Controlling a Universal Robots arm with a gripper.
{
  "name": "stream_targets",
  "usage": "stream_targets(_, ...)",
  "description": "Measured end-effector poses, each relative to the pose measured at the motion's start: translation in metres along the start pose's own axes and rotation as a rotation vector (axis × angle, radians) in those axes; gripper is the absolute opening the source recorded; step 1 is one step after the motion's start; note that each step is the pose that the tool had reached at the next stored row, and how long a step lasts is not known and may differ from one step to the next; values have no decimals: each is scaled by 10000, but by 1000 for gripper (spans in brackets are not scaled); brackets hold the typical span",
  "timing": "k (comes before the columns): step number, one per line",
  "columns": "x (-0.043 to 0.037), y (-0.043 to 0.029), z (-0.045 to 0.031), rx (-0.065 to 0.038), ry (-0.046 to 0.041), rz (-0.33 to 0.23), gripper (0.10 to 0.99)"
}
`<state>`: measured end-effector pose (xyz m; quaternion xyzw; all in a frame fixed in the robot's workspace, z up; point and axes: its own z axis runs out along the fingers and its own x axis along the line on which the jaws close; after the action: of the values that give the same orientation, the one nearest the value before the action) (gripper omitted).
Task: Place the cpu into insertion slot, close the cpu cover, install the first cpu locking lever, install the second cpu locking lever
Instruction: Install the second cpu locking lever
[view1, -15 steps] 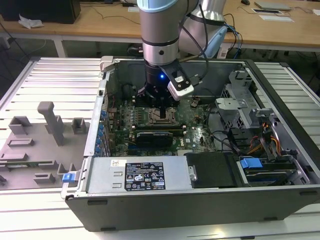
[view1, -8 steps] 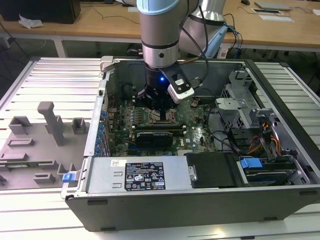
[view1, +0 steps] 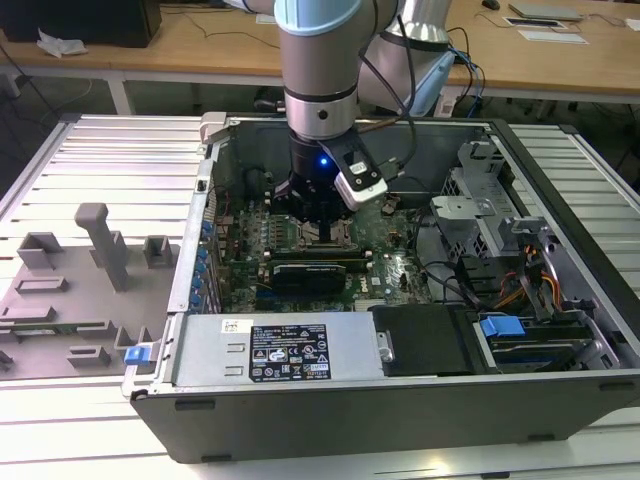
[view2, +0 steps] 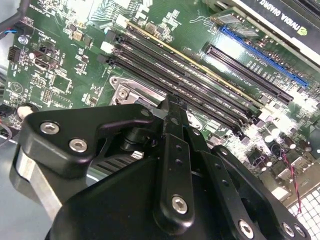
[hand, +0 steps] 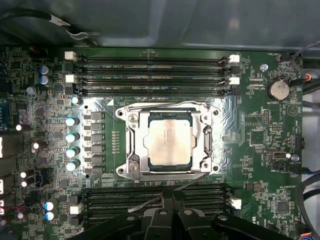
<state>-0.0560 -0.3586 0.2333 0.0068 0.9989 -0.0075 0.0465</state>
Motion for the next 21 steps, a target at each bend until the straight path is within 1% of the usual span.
stream_targets(2,2,0,18,-7,24,0,106)
stream_targets(10,10,1,75,-16,70,1,106)
stream_targets(14,16,1,109,-20,142,1,106)
stream_targets(17,21,2,123,-20,169,0,106)
stream_targets(18,24,1,128,-19,177,1,106)
stream_targets(21,68,1,142,-27,184,7,106)
